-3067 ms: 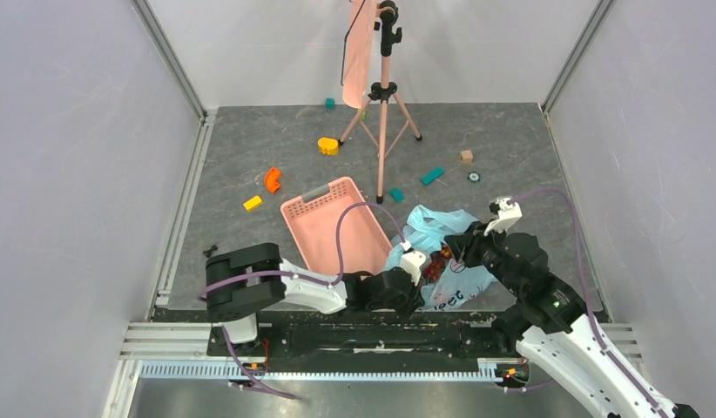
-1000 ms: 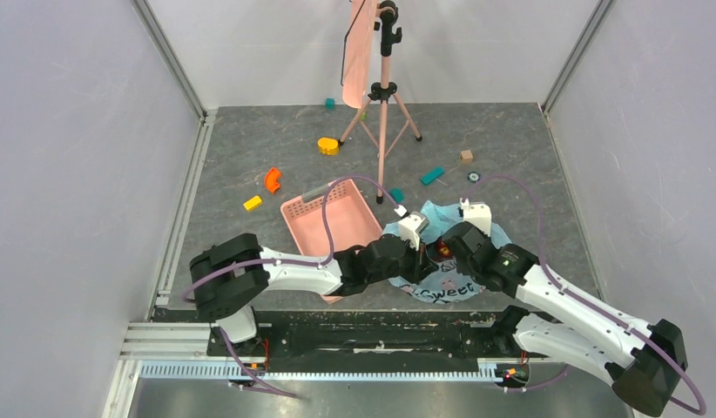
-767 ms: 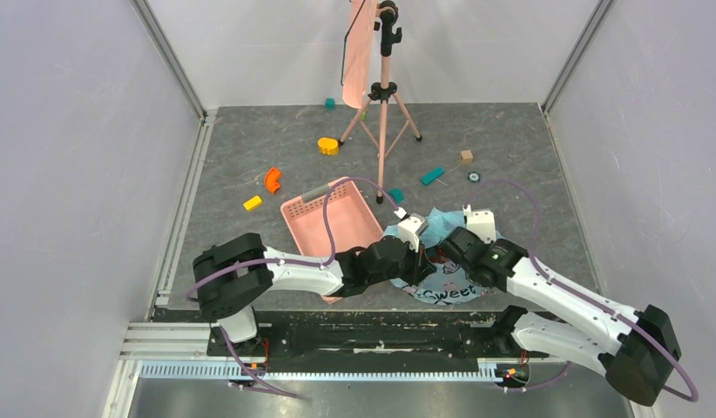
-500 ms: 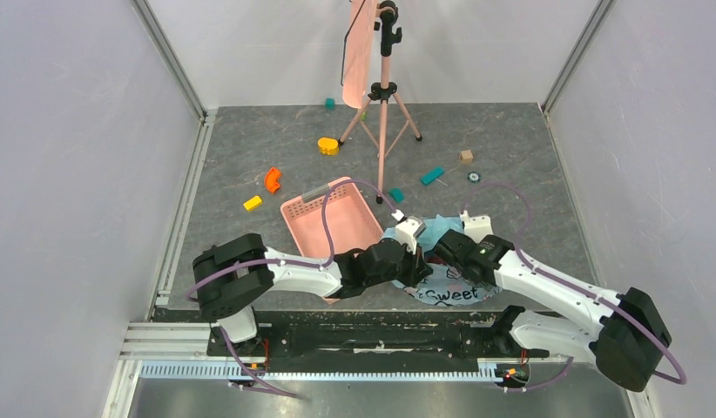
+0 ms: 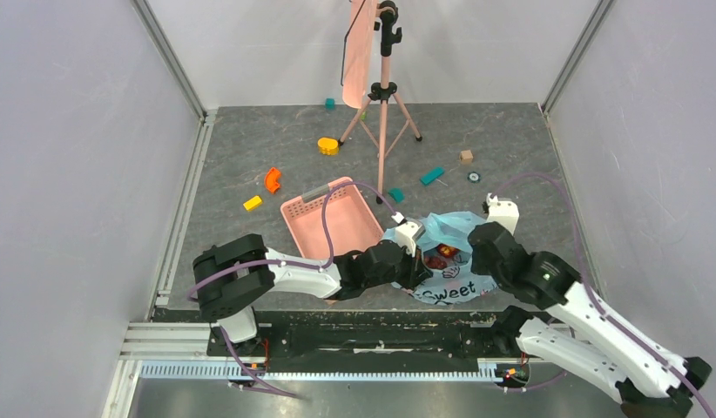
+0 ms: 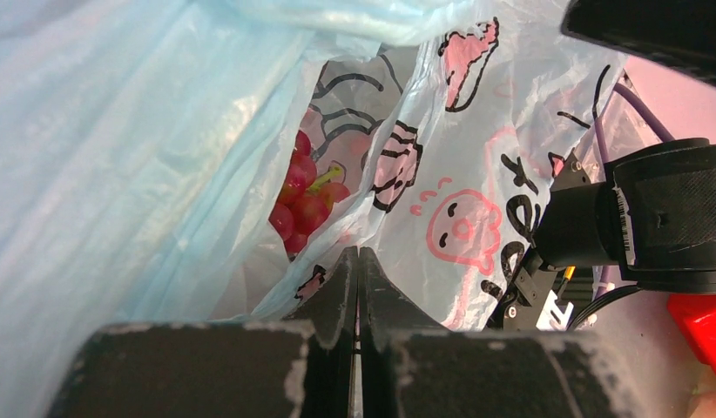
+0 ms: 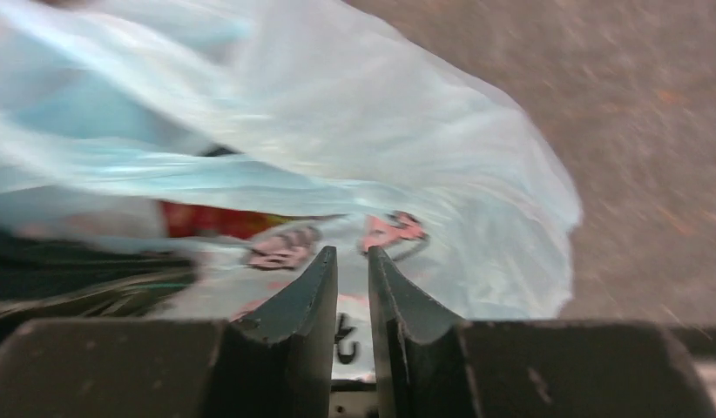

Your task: Take the fake fruits out of the plastic bag

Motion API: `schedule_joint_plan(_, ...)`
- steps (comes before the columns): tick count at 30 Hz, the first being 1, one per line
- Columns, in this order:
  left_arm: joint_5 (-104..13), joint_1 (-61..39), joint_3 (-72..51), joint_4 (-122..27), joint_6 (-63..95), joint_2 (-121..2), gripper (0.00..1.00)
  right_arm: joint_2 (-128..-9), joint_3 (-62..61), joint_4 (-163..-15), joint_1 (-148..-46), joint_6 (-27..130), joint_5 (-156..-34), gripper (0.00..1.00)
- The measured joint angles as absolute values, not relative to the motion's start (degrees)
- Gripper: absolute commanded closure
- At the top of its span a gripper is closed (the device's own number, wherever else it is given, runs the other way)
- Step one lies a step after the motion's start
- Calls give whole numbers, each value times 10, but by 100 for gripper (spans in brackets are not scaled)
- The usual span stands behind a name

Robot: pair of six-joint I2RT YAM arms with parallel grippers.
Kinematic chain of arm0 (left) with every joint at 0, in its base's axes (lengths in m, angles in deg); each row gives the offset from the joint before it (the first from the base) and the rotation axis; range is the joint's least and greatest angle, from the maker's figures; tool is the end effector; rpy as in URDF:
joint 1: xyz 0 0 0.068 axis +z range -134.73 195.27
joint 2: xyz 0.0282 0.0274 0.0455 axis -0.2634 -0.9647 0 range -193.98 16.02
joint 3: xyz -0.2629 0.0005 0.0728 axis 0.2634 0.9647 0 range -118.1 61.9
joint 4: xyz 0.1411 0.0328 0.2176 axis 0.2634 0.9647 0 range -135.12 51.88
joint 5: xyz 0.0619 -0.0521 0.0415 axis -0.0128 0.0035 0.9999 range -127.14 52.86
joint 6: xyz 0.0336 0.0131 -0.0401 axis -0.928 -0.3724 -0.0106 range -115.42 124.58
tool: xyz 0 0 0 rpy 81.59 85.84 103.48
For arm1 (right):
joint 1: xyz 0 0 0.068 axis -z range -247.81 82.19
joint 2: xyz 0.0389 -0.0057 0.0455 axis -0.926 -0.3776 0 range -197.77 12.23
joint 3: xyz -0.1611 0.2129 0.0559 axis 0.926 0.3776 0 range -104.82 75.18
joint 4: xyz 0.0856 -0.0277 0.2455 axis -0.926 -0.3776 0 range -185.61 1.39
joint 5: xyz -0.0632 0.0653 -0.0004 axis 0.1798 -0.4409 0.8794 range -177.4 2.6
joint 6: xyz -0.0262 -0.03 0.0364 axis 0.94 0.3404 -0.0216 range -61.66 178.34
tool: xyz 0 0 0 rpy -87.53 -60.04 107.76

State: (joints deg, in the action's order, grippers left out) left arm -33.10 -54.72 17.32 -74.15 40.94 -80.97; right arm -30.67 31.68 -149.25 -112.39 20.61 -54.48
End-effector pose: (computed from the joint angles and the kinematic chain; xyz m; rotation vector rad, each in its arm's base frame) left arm 0.1219 -0.3276 0.1746 0.5771 2.0829 -1.0910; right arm 0.1011 0.0724 0.2658 0.0459 2.3874 -0.1103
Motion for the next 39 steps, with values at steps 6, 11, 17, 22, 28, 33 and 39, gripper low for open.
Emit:
schedule_joint_plan(6,-332,-547,173,-744,409,-810,98,-266,323,-1358,-1124,286,-681,82)
schedule_joint_plan(11,-332,-547,173,-744,409,-810,98,-297,362,-1269,-1130,349,-752,88)
schedule_joint_plan(17,-333,-547,173,-745,409,-810,98,-344,420,-1188,-1149,388,-729,99)
schedule_joint_plan(22,-333,-547,173,-745,409,-810,98,-363,465,-1141,-1161,373,-621,97)
schedule_joint_plan(28,-332,-547,173,-752,409,-810,98,-384,470,-1169,-1161,261,-435,73)
schedule_joint_plan(33,-332,-547,176,-755,409,-810,98,-418,456,-1245,-1144,154,-355,46)
schedule_joint_plan(39,-331,-547,186,-757,409,-810,98,-364,477,-1274,-1064,120,-350,46)
